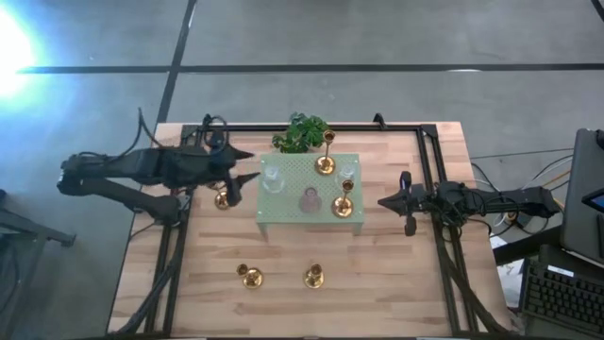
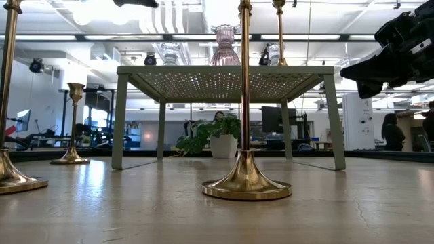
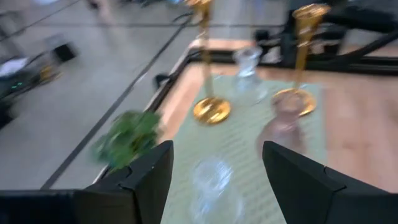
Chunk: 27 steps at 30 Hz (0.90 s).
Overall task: Pick & Place candle stick holders
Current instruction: Put the gold candle holder on the shelf
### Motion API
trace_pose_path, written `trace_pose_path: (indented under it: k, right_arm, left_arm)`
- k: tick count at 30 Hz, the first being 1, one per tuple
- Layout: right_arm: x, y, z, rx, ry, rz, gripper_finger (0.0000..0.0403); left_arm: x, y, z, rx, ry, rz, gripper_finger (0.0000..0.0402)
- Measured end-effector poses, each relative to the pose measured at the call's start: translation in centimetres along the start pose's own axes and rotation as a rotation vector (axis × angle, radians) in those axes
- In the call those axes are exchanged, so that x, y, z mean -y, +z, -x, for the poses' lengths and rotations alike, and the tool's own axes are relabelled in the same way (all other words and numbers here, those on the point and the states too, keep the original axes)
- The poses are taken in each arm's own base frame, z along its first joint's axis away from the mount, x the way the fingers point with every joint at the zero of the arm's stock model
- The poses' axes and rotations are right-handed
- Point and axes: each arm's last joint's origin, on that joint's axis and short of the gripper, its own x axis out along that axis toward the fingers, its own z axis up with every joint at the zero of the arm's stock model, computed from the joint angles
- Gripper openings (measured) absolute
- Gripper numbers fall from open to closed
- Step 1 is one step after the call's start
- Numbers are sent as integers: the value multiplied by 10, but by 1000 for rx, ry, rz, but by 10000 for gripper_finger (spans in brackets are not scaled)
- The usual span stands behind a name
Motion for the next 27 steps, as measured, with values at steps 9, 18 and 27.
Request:
trace_pose_path:
  k: [9,18,27]
  right_arm:
    - [0,0,0,0,0,0,8]
    - [0,0,0,0,0,0,8]
    - [0,0,0,0,0,0,8]
  left_arm:
    - [10,-15,17,-80,95,116,240]
    - [39,-26,33,-153,-92,140,238]
    - [57,-38,52,-225,-207,204,238]
